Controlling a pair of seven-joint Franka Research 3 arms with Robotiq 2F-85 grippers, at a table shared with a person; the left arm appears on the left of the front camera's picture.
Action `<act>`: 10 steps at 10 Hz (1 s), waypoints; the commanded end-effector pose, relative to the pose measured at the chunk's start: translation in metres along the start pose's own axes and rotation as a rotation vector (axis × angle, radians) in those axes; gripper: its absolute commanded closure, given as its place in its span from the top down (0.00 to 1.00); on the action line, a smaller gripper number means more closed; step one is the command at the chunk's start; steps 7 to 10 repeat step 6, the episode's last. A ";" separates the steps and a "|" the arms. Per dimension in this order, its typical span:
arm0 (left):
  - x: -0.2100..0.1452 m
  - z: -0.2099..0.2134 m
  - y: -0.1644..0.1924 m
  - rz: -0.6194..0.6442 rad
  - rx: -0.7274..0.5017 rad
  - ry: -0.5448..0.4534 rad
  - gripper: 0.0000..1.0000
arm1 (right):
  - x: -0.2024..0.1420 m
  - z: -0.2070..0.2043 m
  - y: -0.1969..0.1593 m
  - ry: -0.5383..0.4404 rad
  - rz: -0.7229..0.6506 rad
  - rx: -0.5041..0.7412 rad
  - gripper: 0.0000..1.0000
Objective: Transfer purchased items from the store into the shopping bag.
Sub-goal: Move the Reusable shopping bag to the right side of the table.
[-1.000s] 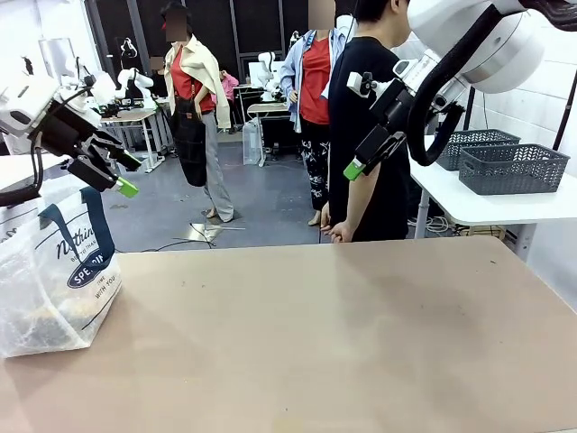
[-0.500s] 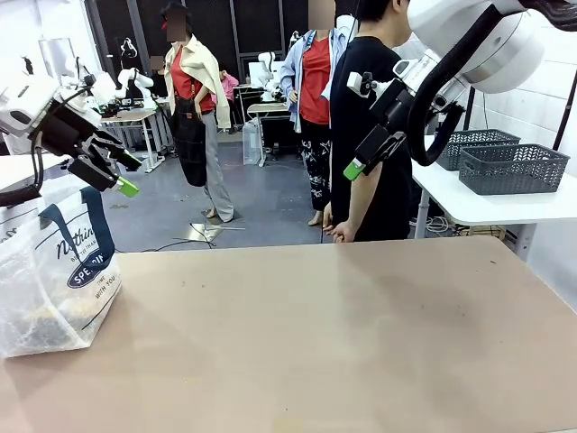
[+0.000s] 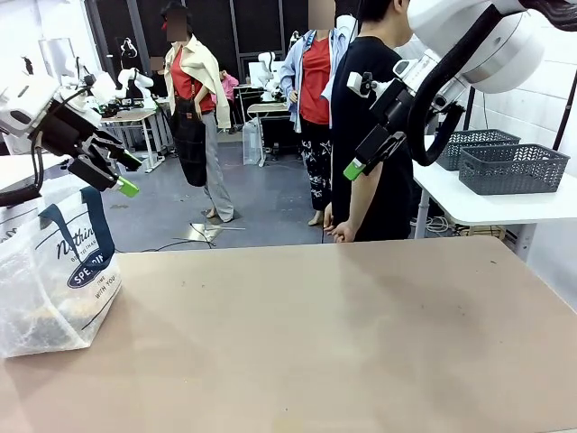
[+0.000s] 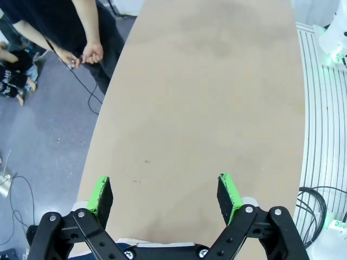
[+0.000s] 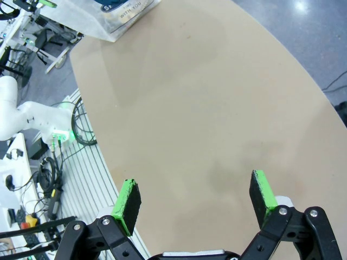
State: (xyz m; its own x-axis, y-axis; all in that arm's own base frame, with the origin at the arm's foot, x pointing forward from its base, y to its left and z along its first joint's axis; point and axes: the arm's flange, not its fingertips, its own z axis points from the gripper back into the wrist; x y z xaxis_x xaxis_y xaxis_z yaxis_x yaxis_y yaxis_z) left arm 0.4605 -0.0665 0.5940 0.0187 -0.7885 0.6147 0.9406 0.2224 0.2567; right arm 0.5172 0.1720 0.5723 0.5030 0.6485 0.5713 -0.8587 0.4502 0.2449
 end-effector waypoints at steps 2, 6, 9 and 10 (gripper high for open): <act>-0.003 0.000 -0.001 -0.013 -0.008 -0.021 1.00 | 0.001 0.001 0.002 -0.007 -0.018 0.013 1.00; -0.003 0.000 -0.001 -0.013 -0.008 -0.021 1.00 | 0.001 0.001 0.002 -0.007 -0.018 0.013 1.00; -0.003 0.000 -0.001 -0.013 -0.008 -0.021 1.00 | 0.001 0.001 0.002 -0.007 -0.018 0.013 1.00; -0.003 0.000 -0.001 -0.013 -0.008 -0.021 1.00 | 0.001 0.001 0.002 -0.007 -0.018 0.013 1.00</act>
